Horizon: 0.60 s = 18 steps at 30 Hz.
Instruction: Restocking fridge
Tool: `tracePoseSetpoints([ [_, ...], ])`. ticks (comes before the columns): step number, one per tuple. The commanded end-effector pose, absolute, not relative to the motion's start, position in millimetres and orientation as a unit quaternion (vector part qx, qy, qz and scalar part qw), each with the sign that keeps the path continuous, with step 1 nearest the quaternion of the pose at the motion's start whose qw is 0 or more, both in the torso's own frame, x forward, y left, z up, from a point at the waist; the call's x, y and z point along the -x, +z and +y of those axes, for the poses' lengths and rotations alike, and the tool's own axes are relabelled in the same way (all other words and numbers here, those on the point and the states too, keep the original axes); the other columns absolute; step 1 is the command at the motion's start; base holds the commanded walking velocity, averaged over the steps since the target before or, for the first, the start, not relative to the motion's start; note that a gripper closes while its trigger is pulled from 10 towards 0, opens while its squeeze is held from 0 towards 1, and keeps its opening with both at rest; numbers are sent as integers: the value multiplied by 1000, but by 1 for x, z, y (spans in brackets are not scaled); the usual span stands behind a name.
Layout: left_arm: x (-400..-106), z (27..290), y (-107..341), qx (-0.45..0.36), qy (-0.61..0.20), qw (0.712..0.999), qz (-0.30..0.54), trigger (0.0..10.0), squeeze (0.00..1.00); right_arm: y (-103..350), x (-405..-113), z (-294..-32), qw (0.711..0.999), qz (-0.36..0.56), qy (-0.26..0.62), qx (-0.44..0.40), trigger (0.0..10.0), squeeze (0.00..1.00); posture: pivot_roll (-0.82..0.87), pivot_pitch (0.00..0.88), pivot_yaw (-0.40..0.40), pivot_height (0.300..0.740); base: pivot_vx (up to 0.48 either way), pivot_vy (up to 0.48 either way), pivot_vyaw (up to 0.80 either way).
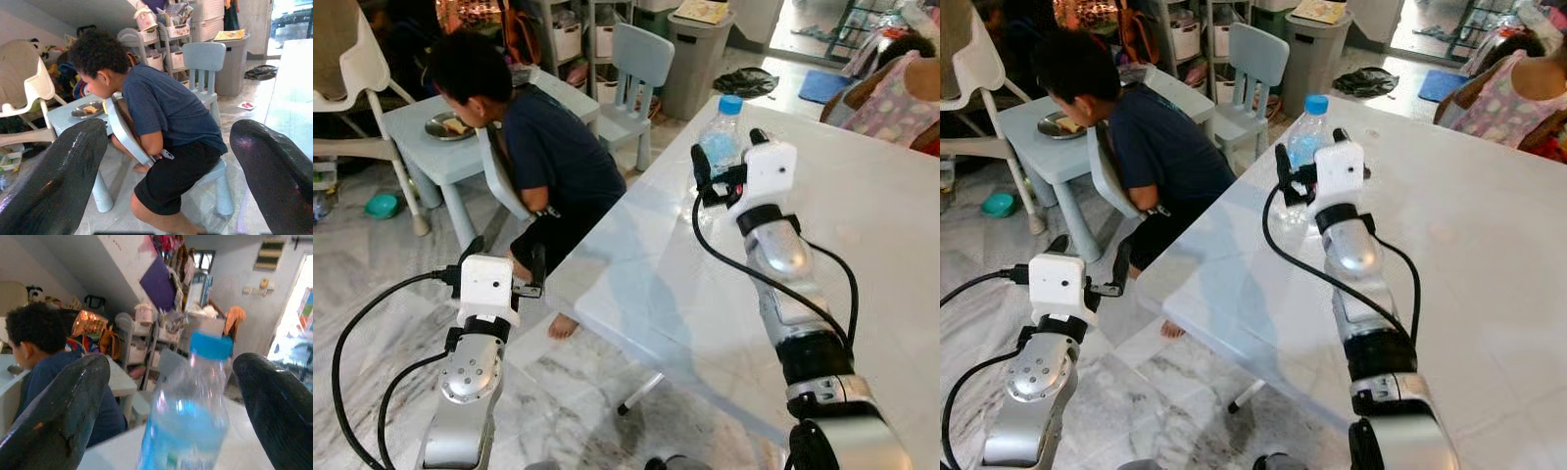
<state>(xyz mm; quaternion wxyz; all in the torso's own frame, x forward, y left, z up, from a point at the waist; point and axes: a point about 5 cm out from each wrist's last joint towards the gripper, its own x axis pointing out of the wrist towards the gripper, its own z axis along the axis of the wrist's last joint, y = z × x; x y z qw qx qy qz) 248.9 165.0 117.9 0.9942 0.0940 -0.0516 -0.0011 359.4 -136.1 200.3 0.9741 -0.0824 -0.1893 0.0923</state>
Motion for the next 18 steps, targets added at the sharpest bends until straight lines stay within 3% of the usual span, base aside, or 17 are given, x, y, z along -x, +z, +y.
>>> tracePoseSetpoints([
  [1, -247, 169, 120, -99, 2, 994, -49, 10000, 0, 207, -363, -140, 973, -199, 80, 87, 10000, 0, 150, 61, -20, 740, 0, 0, 0],
  [18, -240, 173, 123, -111, -6, 993, -37, 10000, 0, 244, -390, -159, 969, -224, 36, 103, 10000, 0, 188, 96, 6, 740, 0, 0, 0],
])
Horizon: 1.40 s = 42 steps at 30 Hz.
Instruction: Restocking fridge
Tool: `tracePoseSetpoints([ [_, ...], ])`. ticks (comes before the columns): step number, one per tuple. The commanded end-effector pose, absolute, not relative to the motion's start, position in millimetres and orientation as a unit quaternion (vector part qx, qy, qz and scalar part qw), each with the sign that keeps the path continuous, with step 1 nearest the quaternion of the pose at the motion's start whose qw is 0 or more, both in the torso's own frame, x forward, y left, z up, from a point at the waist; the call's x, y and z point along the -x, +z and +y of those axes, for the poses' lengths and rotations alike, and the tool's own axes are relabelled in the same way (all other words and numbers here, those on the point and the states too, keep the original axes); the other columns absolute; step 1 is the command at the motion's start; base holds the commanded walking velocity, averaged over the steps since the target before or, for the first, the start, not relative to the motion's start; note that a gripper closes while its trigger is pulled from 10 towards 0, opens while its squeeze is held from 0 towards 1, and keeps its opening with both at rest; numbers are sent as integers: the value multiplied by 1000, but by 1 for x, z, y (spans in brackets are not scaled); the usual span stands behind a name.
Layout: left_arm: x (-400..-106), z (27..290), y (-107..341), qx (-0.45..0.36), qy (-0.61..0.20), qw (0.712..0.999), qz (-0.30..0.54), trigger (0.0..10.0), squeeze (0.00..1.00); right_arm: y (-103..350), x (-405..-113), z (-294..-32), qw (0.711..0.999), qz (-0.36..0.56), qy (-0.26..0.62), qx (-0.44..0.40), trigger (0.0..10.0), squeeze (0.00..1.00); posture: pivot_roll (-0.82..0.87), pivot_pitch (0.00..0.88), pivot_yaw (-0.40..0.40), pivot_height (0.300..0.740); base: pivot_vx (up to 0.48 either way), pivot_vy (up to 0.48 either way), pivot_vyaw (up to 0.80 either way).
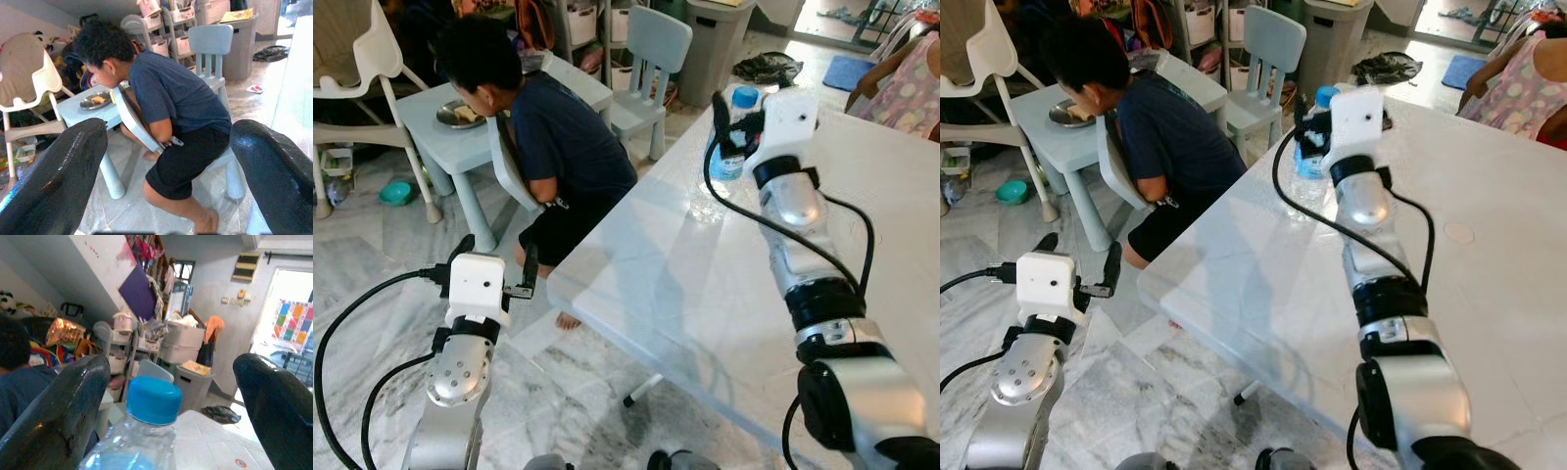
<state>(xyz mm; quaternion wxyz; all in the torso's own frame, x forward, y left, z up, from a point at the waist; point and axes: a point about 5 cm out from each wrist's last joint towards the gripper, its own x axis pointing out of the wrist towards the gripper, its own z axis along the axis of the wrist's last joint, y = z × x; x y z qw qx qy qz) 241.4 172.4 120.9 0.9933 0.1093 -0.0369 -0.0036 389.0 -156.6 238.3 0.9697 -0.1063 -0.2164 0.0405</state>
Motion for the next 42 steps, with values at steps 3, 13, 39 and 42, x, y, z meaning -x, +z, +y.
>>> tracePoseSetpoints([
  [3, -239, 171, 122, -111, -9, 993, -34, 10000, 0, 248, -396, -159, 969, -217, 42, 109, 10000, 0, 191, 98, 8, 740, 0, 0, 0],
  [13, -240, 171, 121, -113, -12, 993, -29, 10000, 0, 250, -410, -163, 979, -157, 57, 116, 0, 0, 187, 95, 1, 740, 0, 0, 0],
  [39, -245, 166, 120, -108, -11, 994, -29, 10000, 0, 241, -415, -157, 985, -113, 85, 99, 0, 0, 175, 77, -13, 740, 0, 0, 0],
  [42, -246, 166, 120, -109, -8, 994, -30, 10000, 0, 240, -415, -156, 988, -108, 83, 80, 0, 0, 175, 70, -13, 740, 0, 0, 0],
])
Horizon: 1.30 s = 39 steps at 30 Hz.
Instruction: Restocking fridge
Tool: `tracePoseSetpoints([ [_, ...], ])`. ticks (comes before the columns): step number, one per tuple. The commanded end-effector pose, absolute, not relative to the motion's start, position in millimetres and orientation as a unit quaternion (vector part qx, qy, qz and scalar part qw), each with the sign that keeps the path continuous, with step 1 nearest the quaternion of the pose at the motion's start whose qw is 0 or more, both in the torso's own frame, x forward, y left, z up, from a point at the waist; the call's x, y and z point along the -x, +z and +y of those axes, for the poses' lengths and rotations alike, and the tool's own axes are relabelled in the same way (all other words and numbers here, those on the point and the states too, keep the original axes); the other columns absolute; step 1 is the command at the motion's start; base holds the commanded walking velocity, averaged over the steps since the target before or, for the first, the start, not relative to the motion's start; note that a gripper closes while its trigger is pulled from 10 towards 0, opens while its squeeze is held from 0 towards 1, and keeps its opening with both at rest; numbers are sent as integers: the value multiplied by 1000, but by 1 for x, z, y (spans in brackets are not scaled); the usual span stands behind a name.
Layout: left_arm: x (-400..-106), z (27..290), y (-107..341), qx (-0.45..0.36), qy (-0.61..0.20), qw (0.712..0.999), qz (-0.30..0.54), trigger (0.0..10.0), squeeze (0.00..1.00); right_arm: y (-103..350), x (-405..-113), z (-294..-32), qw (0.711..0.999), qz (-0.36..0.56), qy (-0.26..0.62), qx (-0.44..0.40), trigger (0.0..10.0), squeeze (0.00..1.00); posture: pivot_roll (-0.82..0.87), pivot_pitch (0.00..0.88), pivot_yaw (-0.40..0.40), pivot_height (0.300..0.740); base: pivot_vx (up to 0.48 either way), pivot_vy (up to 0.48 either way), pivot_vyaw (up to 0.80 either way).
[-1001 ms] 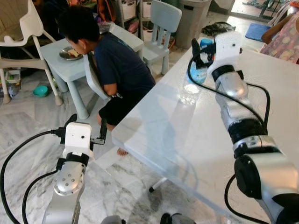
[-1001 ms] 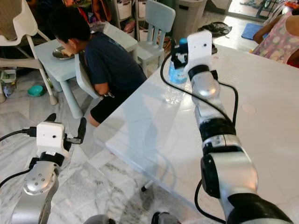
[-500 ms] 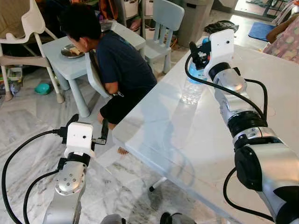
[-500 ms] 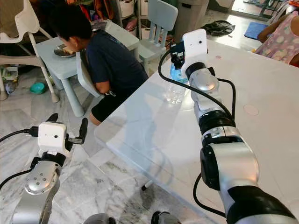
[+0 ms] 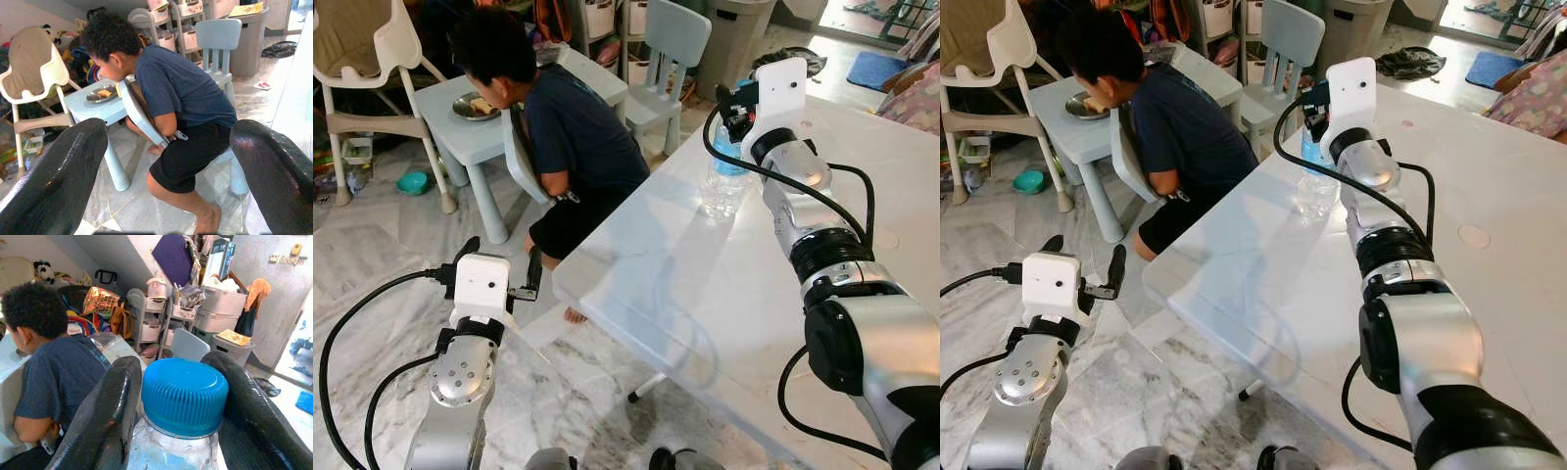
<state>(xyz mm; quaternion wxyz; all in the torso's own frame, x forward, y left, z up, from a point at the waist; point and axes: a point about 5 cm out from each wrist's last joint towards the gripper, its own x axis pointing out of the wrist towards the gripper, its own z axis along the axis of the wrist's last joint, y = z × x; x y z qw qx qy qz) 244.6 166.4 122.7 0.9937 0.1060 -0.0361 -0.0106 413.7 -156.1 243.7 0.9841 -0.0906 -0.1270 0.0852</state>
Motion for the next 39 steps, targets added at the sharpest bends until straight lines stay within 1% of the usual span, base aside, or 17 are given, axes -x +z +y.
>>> tracePoseSetpoints([
  [1, -246, 167, 119, -110, -7, 994, -28, 10000, 0, 241, -415, -156, 988, -107, 82, 74, 0, 0, 175, 70, -13, 740, 0, 0, 0],
  [8, -251, 168, 114, -89, 28, 996, -5, 10000, 0, 247, -408, -146, 983, -155, 89, 34, 0, 0, 167, 62, -22, 740, 0, 0, 0],
  [9, -251, 168, 114, -86, 27, 996, -3, 10000, 0, 248, -404, -142, 981, -169, 98, 21, 1647, 0, 167, 61, -22, 740, 0, 0, 0],
  [10, -251, 166, 113, -79, 26, 996, -1, 10000, 0, 247, -395, -135, 975, -191, 109, 2, 10000, 0, 163, 57, -24, 740, 0, 0, 0],
  [11, -251, 166, 113, -79, 26, 996, -1, 10000, 0, 247, -395, -135, 975, -191, 109, 2, 10000, 0, 163, 57, -24, 740, 0, 0, 0],
  [13, -252, 165, 113, -76, 26, 997, -2, 10000, 0, 237, -384, -130, 975, -193, 114, -14, 10000, 0, 155, 52, -28, 740, 0, 0, 0],
  [16, -253, 163, 113, -75, 24, 997, -2, 10000, 0, 223, -373, -130, 978, -181, 103, -6, 10000, 0, 150, 44, -35, 740, -241, 0, 0],
  [19, -254, 162, 111, -72, 25, 997, 1, 10000, 0, 204, -355, -130, 982, -161, 103, -3, 10000, 0, 139, 31, -44, 740, -160, 251, 0],
  [22, -254, 160, 110, -69, 24, 997, 3, 10000, 0, 196, -350, -132, 984, -147, 96, 2, 10000, 0, 131, 20, -48, 740, -160, 257, 0],
  [25, -256, 158, 107, -67, 23, 998, 6, 10000, 0, 188, -341, -131, 985, -139, 99, 34, 10000, 0, 126, 0, -56, 740, -240, 294, 0],
  [29, -259, 157, 106, -64, 26, 998, 3, 10000, 0, 183, -334, -126, 985, -130, 111, 10, 10000, 0, 120, 0, -62, 740, -241, 352, 0],
  [31, -261, 157, 105, -62, 27, 998, 3, 10000, 0, 179, -328, -128, 986, -131, 98, 42, 10000, 0, 117, 0, -68, 740, -240, 349, 0],
  [32, -261, 157, 105, -62, 27, 998, 3, 10000, 0, 179, -328, -128, 986, -131, 98, 42, 10000, 0, 117, 0, -68, 740, -240, 349, 0],
  [33, -261, 156, 104, -61, 28, 998, 3, 10000, 0, 172, -323, -128, 987, -109, 115, 19, 10000, 0, 114, 0, -71, 740, -247, 401, 0],
  [34, -261, 156, 104, -61, 28, 998, 3, 10000, 0, 172, -323, -128, 987, -109, 115, 19, 10000, 0, 114, 0, -71, 740, -247, 401, 0],
  [35, -262, 156, 103, -61, 28, 998, 2, 10000, 0, 169, -318, -128, 986, -108, 124, -10, 10000, 0, 112, 0, -72, 740, -247, 405, 0],
  [39, -263, 156, 102, -59, 30, 998, 1, 10000, 0, 170, -312, -125, 984, -119, 133, -11, 10000, 0, 107, 0, -70, 740, -244, 405, 0],
])
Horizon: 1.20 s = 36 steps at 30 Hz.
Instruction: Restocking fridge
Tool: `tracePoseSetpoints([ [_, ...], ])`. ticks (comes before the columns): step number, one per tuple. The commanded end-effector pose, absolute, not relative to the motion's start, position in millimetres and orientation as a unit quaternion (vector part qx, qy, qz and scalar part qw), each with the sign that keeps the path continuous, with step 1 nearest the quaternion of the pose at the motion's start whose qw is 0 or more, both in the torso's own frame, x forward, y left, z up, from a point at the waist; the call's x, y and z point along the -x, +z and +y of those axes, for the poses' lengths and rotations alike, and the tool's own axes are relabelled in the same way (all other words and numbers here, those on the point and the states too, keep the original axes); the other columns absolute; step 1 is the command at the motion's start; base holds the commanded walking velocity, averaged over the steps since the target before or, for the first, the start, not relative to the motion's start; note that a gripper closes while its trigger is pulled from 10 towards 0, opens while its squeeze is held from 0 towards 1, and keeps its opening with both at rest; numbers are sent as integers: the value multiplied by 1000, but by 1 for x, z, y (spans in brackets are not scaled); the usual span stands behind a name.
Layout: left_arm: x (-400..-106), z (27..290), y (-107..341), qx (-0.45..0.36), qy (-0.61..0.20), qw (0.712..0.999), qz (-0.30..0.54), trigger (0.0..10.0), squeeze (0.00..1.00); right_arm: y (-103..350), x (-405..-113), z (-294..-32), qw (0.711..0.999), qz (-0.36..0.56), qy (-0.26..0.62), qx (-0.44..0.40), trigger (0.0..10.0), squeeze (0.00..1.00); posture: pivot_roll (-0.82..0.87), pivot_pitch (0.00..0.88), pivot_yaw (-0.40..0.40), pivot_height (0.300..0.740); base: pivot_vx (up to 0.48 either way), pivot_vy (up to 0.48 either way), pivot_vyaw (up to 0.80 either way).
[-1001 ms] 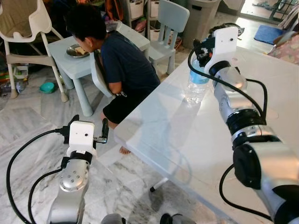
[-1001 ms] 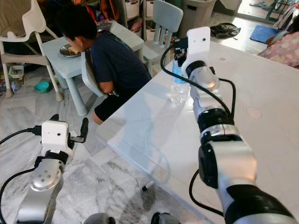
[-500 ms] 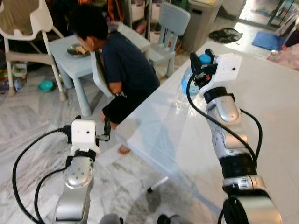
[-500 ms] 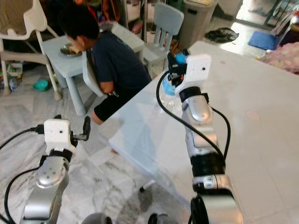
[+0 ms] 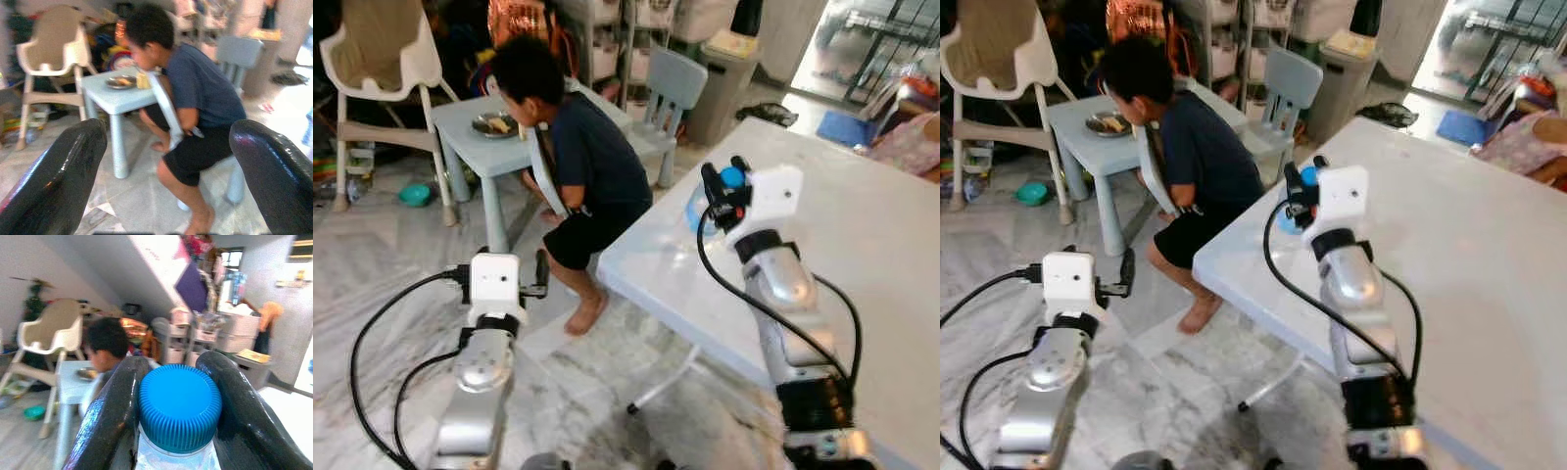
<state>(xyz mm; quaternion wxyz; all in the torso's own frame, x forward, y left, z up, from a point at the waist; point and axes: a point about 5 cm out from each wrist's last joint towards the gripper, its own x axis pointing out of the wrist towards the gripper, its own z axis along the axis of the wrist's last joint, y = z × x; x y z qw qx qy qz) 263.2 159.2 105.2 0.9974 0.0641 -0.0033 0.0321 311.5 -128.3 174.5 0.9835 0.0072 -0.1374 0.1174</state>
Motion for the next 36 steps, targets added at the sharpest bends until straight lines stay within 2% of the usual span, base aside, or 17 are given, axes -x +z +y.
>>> tracePoseSetpoints([
  [1, -263, 156, 102, -59, 30, 998, 1, 10000, 0, 170, -312, -124, 983, -120, 136, -8, 10000, 0, 105, 0, -70, 740, -244, 409, 581],
  [9, -264, 154, 100, -58, 29, 998, -1, 10000, 0, 172, -308, -124, 981, -122, 151, -7, 10000, 0, 98, 0, -68, 740, -244, 407, 773],
  [14, -261, 156, 98, -59, 32, 998, 2, 10000, 0, 164, -306, -127, 983, -105, 147, -44, 10000, 0, 94, 0, -65, 740, -145, 382, 800],
  [23, -250, 159, 87, -74, 34, 997, 14, 10000, 0, 150, -298, -127, 984, -82, 154, -48, 10000, 0, 93, 0, -69, 740, 0, 0, 798],
  [36, -251, 154, 80, -79, 37, 996, 15, 10000, 0, 147, -297, -120, 980, -78, 177, -43, 10000, 0, 94, 0, -95, 740, 0, -40, 792],
])
